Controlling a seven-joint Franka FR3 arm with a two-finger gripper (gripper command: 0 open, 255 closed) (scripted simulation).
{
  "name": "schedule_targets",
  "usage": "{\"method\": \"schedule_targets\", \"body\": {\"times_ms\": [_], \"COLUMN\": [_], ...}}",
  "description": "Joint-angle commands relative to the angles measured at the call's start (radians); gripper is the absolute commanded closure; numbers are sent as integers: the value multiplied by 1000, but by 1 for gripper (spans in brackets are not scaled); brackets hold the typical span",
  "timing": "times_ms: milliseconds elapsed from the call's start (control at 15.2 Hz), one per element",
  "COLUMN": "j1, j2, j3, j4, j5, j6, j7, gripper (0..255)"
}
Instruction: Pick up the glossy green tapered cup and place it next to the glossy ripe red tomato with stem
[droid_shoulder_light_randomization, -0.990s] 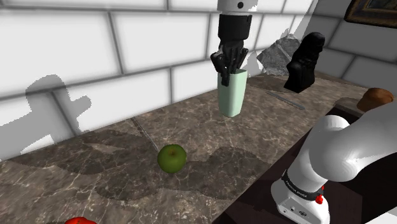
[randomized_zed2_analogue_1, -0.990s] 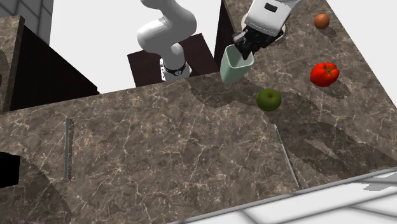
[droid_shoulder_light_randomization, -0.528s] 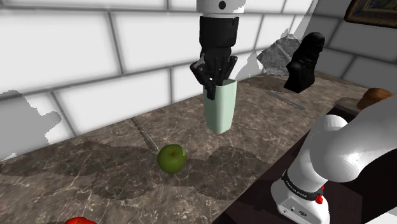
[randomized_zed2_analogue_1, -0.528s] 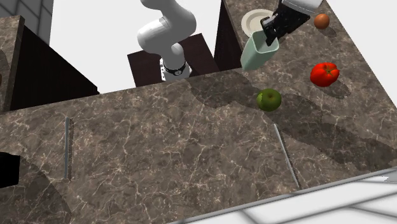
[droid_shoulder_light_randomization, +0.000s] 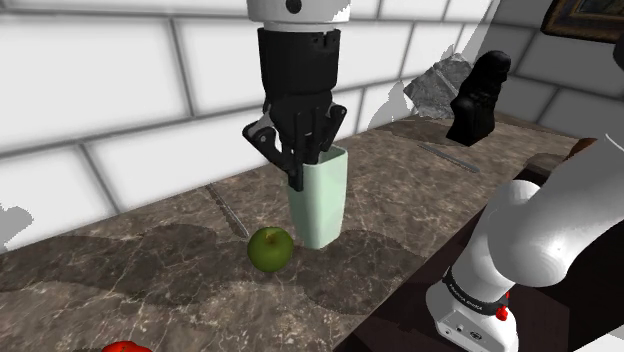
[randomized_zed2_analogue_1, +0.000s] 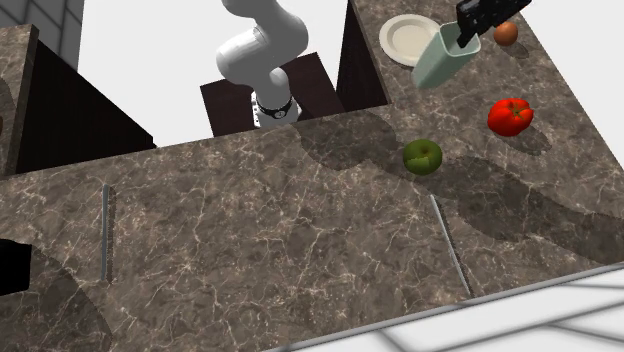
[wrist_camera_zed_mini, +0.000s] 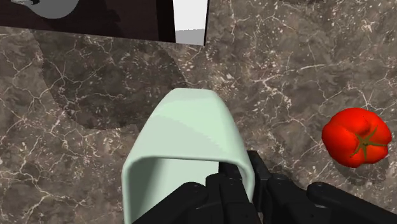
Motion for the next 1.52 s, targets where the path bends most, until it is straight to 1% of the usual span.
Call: {"method": "schedule_targets", "body": {"times_ms": [0,264,396,528,594,726,858,924,1452], "j1": [7,29,51,89,115,186,282,339,273], "j2": [58,195,280,377,429,538,648,706,645], "j3": [55,162,216,263,283,309,313,309,310], "j4": [50,172,244,325,370,470,589,660,471], "j5": [-12,-72,-122,-188,-226,-309,-392,-435,-387], "j6": [11,17,15,5,-3,-29,-67,-93,48], "j7": [70,209,287,369,411,490,559,589,569], "gripper": [255,255,255,255,255,255,255,255,255]}}
